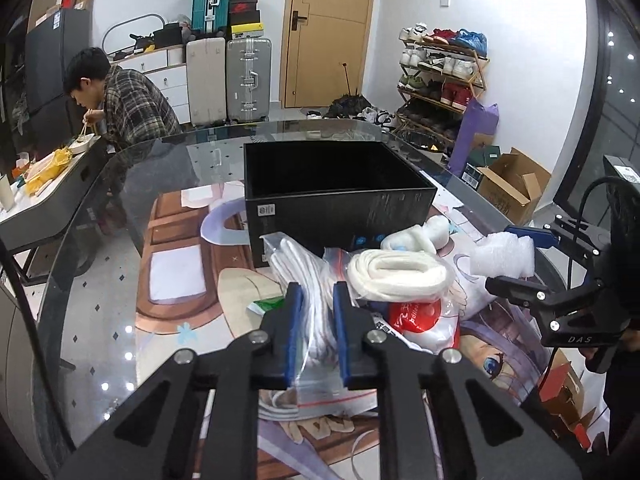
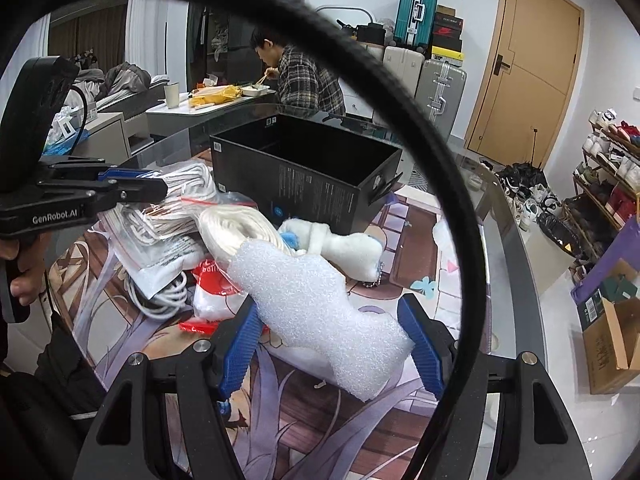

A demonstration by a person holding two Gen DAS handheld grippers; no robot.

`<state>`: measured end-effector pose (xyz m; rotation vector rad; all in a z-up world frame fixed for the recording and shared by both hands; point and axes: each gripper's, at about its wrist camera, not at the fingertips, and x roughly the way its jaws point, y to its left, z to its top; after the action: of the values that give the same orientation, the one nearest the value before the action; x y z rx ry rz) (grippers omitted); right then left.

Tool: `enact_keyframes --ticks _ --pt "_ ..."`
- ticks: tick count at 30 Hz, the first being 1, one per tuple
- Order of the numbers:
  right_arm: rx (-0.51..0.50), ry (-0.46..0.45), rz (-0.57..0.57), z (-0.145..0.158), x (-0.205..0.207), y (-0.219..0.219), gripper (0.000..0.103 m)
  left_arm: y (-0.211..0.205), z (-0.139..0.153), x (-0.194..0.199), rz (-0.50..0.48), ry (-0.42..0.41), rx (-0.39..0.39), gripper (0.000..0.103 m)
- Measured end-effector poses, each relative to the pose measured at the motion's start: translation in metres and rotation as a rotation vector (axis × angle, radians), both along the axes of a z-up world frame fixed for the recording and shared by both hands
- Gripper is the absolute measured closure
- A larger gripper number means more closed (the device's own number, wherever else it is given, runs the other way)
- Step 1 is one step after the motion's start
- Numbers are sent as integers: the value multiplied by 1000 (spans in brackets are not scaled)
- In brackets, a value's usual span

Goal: Organize soft objects
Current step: 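Close left tool on the clear cable bag and lift it while right tool lowers onto foam, then close right tool on the white foam block and lift it while left tool carries the bag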

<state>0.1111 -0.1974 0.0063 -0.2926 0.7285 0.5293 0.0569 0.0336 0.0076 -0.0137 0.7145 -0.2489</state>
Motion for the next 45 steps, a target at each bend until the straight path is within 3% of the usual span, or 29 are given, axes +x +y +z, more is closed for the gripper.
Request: enact_keyframes --ticks 7,22,45 --pt "11 -8 3 3 -1 2 34 6 -2 0 5 13 -35 91" --pt "79 -58 -8 21 -14 1 34 28 21 -22 79 -69 -71 95" --pt "209 -89 -89 47 -2 9 34 26 68 -25 73 -207 -86 95"
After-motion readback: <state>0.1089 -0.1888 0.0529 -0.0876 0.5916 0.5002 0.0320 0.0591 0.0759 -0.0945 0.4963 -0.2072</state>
